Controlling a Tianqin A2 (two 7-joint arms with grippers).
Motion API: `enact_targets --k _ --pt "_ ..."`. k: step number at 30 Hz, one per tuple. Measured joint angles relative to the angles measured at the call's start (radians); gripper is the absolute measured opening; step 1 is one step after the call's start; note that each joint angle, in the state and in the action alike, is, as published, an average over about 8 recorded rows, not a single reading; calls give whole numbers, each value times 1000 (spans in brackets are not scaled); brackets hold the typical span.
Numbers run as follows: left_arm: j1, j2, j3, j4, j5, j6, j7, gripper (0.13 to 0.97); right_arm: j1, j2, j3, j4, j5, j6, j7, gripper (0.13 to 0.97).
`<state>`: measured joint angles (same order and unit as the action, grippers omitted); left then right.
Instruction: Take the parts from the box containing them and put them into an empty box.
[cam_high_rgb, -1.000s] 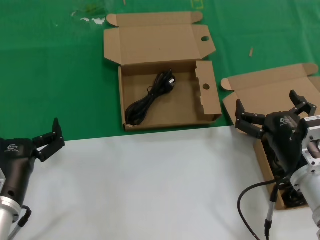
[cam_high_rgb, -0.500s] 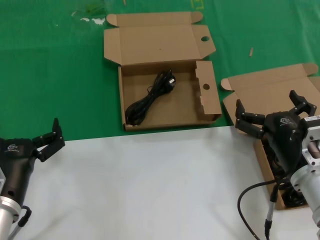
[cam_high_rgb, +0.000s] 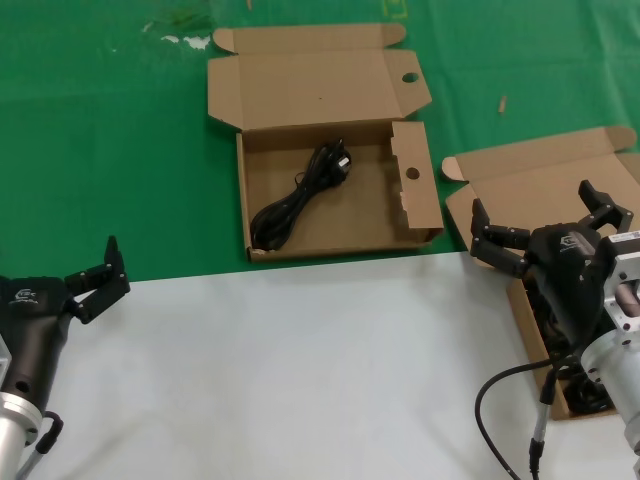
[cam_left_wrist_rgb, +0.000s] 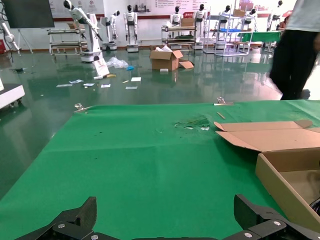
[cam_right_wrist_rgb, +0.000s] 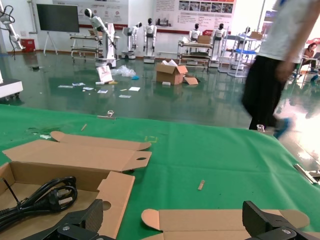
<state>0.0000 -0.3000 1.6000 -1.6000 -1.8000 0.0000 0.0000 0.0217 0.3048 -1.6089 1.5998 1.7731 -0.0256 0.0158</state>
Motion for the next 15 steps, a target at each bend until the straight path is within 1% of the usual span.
enact_targets --k 15 --pt "0 0 0 0 0 0 0 966 0 0 0 0 0 0 0 966"
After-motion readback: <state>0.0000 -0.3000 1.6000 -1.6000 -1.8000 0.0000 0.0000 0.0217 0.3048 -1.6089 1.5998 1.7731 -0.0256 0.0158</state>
